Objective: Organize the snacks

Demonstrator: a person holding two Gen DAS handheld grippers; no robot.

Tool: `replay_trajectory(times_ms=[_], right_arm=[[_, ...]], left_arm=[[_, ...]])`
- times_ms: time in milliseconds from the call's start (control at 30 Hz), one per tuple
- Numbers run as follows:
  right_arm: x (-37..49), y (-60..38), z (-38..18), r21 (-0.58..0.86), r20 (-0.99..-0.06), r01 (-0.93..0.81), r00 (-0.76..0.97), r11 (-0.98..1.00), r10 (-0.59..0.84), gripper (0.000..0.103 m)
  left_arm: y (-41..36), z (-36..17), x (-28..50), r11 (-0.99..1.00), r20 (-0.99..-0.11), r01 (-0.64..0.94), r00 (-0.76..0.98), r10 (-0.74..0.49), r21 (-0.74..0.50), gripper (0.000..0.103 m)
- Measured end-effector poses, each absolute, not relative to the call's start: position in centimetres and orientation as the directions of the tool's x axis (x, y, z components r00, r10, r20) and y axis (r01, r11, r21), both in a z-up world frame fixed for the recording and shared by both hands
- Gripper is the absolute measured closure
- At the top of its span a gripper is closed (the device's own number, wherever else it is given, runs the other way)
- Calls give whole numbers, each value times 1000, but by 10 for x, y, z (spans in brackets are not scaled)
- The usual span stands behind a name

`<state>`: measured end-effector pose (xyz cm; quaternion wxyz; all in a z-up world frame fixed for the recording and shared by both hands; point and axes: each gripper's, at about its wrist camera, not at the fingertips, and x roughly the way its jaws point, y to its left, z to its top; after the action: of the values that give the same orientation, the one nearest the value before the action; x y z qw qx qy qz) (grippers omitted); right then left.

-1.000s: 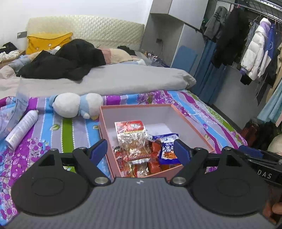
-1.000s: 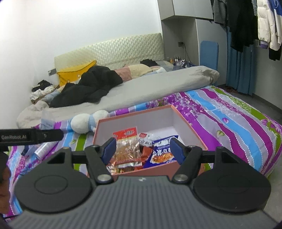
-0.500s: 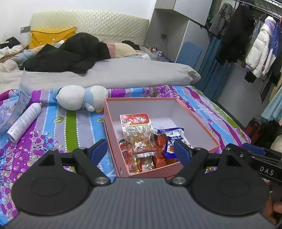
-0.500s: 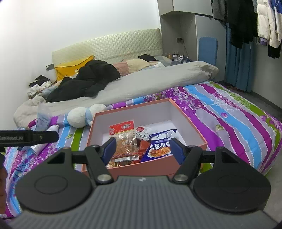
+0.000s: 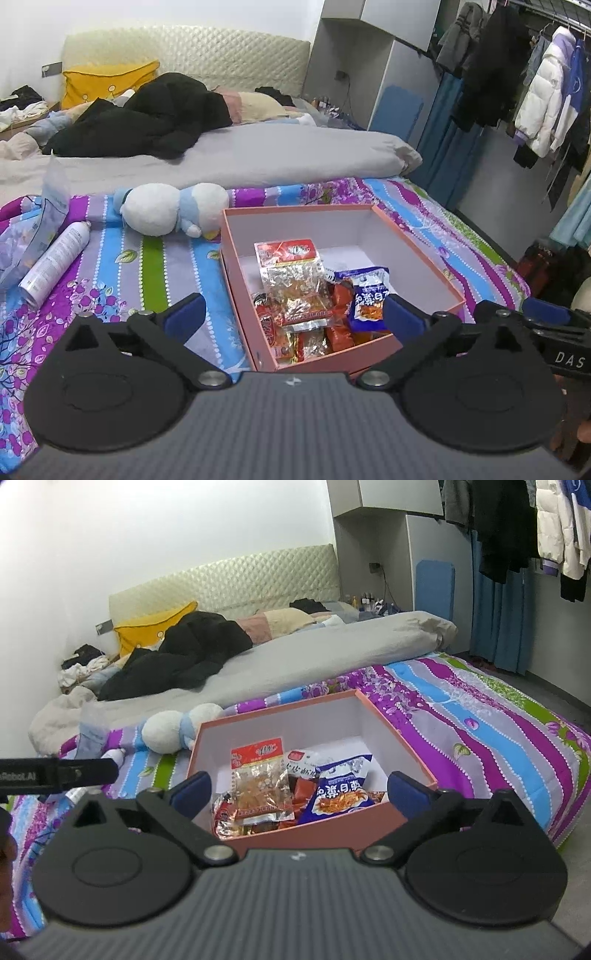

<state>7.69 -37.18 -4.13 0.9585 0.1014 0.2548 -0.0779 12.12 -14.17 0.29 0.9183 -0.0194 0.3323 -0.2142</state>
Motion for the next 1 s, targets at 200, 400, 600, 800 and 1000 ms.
replay_trajectory(times_ms=[200,400,600,800,1000], right_arm=[[79,-372,-43,157,-512,192,854,969,-86,0],[79,-373,-44,158,-512,204,854,966,-97,0],[80,-373,-44,157,-506,201,857,967,-96,0],[79,-372,-45,158,-504,197,858,968,-93,0],[81,-368,-47,160,-494,188,865,969,-87,0]], left_arm=[[-144,2,123,912,-602,376,694,-395,-165,0],[-142,8,125,924,-596,346,713,-370,-160,0],[-142,9,125,930,-606,341,714,-351,-138,0],[-142,8,121,929,-606,344,713,-353,-137,0],[-141,7,117,923,-598,359,714,-365,-136,0]])
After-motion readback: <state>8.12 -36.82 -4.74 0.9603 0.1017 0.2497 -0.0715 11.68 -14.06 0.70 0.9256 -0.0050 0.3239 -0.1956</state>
